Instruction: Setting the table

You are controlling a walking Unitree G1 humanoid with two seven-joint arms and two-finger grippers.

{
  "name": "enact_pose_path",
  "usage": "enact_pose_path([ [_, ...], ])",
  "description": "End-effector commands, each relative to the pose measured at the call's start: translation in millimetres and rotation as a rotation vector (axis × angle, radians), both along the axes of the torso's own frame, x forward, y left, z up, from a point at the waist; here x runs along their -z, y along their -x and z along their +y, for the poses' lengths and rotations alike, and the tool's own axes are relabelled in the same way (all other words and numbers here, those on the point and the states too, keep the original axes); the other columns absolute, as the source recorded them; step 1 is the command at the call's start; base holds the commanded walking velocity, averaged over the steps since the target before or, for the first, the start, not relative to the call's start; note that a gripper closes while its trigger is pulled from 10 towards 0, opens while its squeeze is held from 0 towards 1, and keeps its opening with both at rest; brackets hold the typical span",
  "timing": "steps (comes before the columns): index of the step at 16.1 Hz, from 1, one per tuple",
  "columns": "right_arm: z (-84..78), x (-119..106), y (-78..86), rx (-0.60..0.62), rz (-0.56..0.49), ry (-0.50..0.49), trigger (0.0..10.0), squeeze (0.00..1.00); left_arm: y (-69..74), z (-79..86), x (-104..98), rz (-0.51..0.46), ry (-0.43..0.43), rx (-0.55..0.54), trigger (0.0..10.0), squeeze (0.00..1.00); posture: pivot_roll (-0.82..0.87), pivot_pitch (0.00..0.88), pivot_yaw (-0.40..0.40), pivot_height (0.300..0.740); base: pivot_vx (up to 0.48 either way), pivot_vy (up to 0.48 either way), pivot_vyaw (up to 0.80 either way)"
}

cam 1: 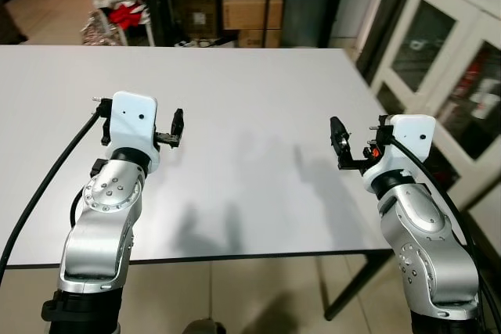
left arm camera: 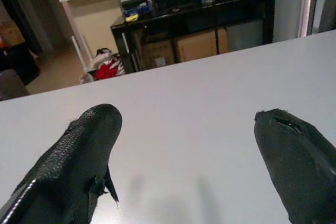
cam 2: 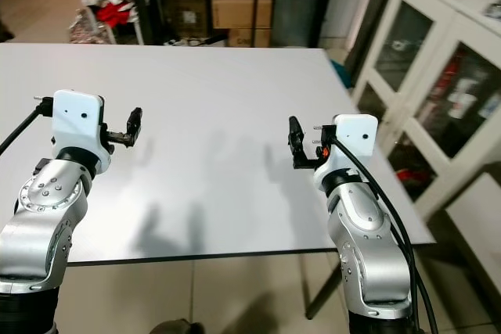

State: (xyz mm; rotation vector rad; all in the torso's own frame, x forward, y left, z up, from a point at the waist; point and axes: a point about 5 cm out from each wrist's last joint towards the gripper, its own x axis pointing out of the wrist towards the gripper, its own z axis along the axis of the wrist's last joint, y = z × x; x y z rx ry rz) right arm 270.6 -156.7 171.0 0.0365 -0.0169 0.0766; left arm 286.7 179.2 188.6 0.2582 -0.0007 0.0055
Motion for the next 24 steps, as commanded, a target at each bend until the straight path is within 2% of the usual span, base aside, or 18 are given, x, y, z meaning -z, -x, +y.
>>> enact_pose_path([
  [1,-0.3,-0.9,-1.4,0.001,0.000,-0.009,10.0,0.00,-1.2,0.5,0.0,-0.001,-0.012,-0.002,10.0,0.00,0.06,0.000,-0.029,0.740,0.000,0.341,0.00],
  [5,4.7,-0.8,-0.3,-0.037,-0.001,-0.010,10.0,0.00,-1.8,-1.8,-2.3,-0.007,-0.031,0.019,10.0,0.00,0.06,0.000,-0.022,0.740,0.000,0.336,0.12],
  [24,9.2,1.8,0.7,-0.050,0.004,0.001,10.0,0.00,-1.9,-1.8,1.7,0.004,-0.048,0.033,10.0,0.00,0.06,0.000,-0.027,0.740,0.000,0.334,0.80],
])
